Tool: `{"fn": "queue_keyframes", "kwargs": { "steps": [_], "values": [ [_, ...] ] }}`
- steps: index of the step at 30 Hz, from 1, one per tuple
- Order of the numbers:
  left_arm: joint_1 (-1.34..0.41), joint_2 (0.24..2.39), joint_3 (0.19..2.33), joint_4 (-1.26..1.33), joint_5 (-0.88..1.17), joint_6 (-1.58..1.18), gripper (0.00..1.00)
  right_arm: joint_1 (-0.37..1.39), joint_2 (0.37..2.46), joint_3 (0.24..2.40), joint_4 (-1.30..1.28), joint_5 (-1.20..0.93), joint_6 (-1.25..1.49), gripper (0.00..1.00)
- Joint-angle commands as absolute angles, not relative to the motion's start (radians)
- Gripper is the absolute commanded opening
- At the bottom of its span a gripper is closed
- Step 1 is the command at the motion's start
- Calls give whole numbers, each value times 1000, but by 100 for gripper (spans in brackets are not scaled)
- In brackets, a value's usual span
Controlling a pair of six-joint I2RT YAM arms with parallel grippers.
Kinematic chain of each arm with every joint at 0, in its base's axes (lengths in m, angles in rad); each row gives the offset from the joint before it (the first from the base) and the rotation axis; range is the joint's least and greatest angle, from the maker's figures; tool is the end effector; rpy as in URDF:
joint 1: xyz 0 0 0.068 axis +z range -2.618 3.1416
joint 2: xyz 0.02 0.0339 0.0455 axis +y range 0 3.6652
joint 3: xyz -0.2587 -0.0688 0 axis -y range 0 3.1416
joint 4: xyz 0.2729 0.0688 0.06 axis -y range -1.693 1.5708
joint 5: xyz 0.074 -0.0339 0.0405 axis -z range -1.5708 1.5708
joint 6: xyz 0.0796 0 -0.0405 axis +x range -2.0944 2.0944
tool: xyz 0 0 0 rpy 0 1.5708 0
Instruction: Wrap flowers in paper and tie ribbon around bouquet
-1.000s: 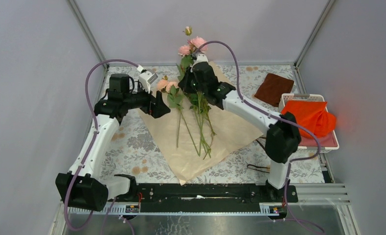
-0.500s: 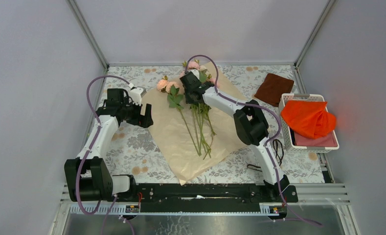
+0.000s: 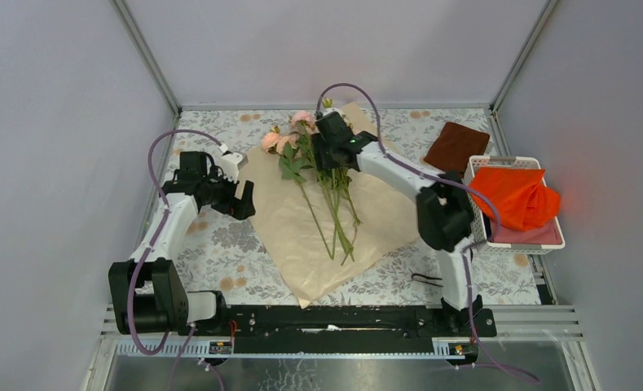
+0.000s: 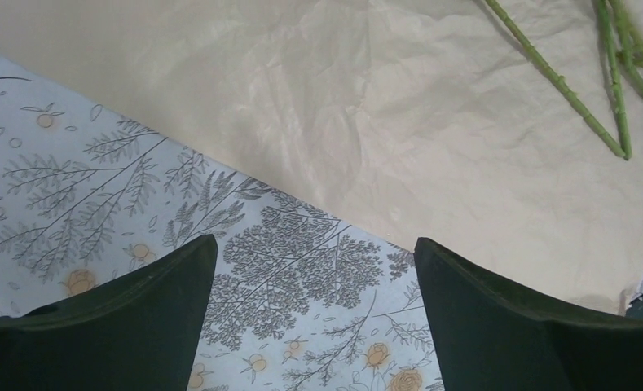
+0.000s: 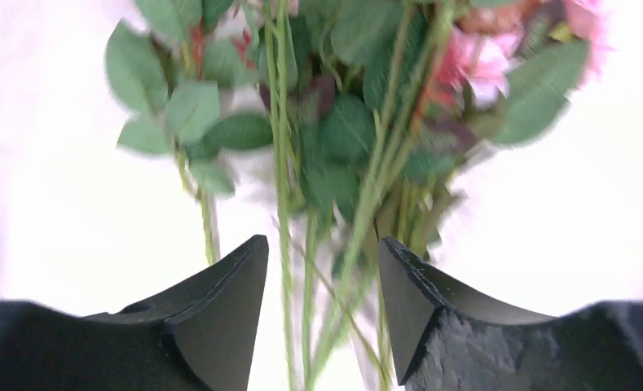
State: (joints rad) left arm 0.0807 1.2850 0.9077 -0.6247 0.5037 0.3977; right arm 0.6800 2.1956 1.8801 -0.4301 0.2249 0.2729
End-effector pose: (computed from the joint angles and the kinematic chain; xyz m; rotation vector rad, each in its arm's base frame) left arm 0.3024 -0.0141 0.1959 0.5669 2.3828 -0.4414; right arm 0.4472 0.3388 0.1928 -0.3538 2.2770 0.2311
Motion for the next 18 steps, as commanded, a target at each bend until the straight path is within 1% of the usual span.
{"fn": "queue_keyframes", "kwargs": {
  "steps": [1,2,3,5,6,9,11,15,18],
  "values": [
    [87,1284,892,-616,597,445,93,678,1824,1664,-338,144,189,63],
    [83,1303,901,-594,601,420,87,665,1784,1617,-333,178,213,64],
    [78,1325,920,-567,596,387,79,646,1757,1584,-336,184,233,64],
    [54,1394,982,-516,544,316,64,602,1743,1542,-348,203,286,60],
    [35,1433,1020,-492,501,283,59,581,1750,1534,-361,212,309,56],
    [-32,1564,1135,-447,371,243,51,554,1802,1530,-390,236,344,46],
    [-57,1646,1207,-415,322,221,45,552,1849,1546,-413,249,346,39],
    [-93,1799,1328,-373,272,202,42,553,1932,1557,-435,269,346,28],
    [-121,1895,1400,-346,269,195,41,554,1989,1562,-418,195,345,23]
  ]
}}
